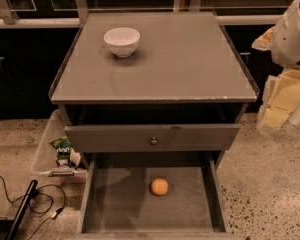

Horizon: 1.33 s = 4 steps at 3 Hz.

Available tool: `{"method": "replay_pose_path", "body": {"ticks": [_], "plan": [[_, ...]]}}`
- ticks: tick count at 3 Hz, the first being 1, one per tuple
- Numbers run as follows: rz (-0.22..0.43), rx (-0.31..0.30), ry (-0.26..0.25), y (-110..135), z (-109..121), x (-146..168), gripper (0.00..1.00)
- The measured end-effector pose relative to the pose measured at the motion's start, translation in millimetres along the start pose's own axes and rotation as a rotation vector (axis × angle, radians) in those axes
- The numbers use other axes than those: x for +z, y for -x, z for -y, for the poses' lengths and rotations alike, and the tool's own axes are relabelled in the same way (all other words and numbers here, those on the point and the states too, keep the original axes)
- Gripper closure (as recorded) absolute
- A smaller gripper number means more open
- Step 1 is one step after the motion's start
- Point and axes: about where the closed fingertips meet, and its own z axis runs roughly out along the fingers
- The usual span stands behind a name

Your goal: Pick orange from middle drawer and place on counter

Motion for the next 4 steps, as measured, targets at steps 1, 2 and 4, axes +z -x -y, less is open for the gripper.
{"method": "replay_pose_path", "body": {"ticks": [1,2,4], "plan": [[-0.001,0.0,-0.003,0.5,0.1,-0.8,0.0],[-0.047,0.017,0.026,-3.4,-20.7,19.9,0.0],[-0.101,0.073,0.164,-49.9,-100.9,140.1,0.0]]}}
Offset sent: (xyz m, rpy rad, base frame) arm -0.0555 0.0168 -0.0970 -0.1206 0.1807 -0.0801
